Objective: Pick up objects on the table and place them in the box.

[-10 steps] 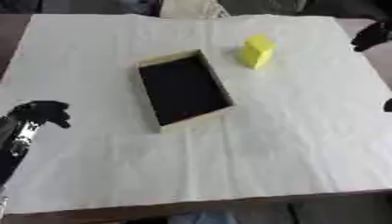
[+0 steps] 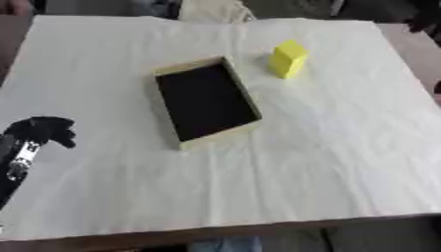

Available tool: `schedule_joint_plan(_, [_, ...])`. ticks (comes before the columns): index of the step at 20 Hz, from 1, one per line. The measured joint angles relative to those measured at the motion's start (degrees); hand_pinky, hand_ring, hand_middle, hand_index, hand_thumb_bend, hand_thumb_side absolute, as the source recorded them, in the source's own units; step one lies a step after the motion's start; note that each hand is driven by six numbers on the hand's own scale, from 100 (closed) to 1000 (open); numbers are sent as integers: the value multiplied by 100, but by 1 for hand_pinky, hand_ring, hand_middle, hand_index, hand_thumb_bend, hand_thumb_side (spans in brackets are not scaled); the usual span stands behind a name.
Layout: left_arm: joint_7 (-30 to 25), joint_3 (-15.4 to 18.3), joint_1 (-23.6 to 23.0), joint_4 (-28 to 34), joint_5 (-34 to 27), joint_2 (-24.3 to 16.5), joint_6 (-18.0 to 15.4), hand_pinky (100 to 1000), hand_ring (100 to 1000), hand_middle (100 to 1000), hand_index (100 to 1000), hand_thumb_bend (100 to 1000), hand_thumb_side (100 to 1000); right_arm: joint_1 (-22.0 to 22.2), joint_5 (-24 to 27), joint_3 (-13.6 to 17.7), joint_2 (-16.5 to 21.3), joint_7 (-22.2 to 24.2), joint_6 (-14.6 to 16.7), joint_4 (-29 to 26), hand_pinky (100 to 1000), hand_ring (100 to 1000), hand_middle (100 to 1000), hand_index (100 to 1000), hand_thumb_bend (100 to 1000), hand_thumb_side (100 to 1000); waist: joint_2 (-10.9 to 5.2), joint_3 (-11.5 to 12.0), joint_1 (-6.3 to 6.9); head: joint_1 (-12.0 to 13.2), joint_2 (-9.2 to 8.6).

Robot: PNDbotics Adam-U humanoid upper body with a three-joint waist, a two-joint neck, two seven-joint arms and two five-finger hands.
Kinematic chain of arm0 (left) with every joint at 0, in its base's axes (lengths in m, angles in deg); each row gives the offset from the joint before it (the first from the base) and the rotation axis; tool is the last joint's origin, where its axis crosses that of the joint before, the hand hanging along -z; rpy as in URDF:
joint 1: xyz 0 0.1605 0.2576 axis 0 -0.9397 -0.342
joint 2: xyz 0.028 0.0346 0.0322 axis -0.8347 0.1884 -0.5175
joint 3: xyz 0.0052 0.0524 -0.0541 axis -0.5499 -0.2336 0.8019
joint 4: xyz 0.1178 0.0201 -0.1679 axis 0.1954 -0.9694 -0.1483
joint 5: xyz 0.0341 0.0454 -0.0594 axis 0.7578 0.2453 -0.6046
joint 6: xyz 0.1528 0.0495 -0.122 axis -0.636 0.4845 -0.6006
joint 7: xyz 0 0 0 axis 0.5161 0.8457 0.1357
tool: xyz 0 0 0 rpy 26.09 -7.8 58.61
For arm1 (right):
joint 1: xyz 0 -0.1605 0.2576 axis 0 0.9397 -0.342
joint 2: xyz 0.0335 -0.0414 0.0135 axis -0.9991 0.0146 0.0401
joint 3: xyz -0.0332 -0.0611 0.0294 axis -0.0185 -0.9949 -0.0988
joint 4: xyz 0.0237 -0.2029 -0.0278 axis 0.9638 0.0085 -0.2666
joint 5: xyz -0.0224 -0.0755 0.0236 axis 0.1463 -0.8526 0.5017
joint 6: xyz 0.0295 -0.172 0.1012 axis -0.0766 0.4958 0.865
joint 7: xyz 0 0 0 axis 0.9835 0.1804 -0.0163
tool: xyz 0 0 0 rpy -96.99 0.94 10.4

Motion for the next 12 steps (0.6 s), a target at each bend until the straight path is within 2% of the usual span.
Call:
schedule_joint_plan(3, [-28,-32,24,1,-6,-8,-20,795,564,555,730,212,935,-316,17,-1,0,-21,-57,260,840,884,805,853,571,595,12,211,-34,-61,0])
schedule_joint_plan(6, [-64,-71,70,2,-20,-38,-30,795,564,555,730,212,936,-642,32,-21,0,-24,-64,647,840,883,804,852,562,590,20,241,-65,-124,-1])
schedule_joint_plan(10, [-114,-119,110,3,-29,-51,-46,795,564,554,730,211,937,-864,46,-57,-13,-69,21,1159,836,866,800,851,536,591,66,327,-63,-192,-6])
schedule_joint_plan(11, [-131,-138,121,3,-34,-52,-50,795,564,554,730,212,937,-910,52,-67,-20,-83,41,1271,836,864,800,851,505,592,76,344,-64,-211,-7])
schedule_joint_plan(12, [-149,-152,131,3,-41,-52,-52,795,564,554,730,212,937,-946,55,-74,-23,-95,57,1376,835,861,799,851,527,590,83,363,-64,-223,-9])
